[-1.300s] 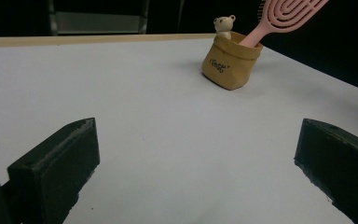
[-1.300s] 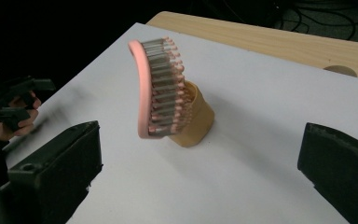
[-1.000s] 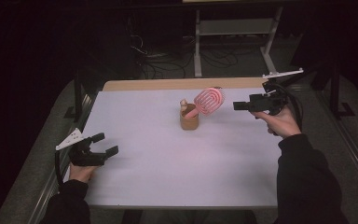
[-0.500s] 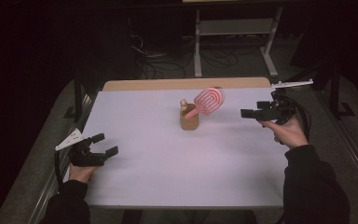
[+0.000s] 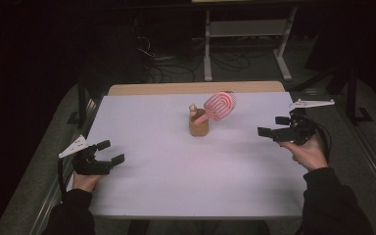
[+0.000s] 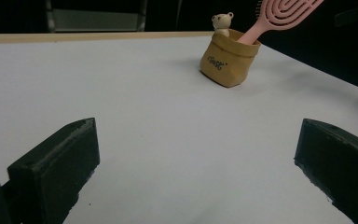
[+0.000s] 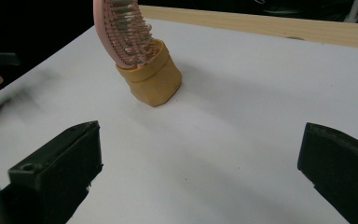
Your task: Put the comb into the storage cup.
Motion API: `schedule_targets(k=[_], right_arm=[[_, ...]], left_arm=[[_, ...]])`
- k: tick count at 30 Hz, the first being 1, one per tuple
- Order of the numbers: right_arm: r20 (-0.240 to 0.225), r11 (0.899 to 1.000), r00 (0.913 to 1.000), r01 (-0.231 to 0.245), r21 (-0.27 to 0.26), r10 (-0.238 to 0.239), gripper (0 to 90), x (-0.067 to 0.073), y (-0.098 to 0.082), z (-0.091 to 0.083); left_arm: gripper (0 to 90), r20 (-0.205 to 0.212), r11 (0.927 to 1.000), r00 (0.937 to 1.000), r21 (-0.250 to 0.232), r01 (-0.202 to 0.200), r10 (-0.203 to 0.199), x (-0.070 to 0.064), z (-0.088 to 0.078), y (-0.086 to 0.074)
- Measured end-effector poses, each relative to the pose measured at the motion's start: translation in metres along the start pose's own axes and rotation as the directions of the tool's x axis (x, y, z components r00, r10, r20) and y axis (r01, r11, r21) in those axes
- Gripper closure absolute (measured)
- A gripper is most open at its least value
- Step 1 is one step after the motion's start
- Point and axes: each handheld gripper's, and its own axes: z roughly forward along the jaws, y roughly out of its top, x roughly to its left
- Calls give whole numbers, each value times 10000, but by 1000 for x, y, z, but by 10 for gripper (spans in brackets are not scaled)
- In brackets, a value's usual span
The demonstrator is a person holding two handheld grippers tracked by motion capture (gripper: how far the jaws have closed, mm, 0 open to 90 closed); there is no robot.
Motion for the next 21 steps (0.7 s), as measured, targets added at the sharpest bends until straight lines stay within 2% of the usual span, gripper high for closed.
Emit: schedule_targets(k=[10,13,18,21], right_arm=[[97,9998,9999,91,-175,-90,0,1,-28,-7],[226,9996,9996,170,-241,-164,0,2,-36,-9],[333,9991,9990,297,-315,-287,0,4,-50,-11],[575,9980,9971,516,-356,-495,0,4,-59,-11]], left_arm=[[0,-103,9998,9999,186,-83,85,1,0,-1],[0,-162,9997,9998,209,-143,147,1,0,-1],[0,-196,9996,9998,264,-24,29,2,0,-2],[0,-197,9996,9998,288,-38,43,2,0,-2]])
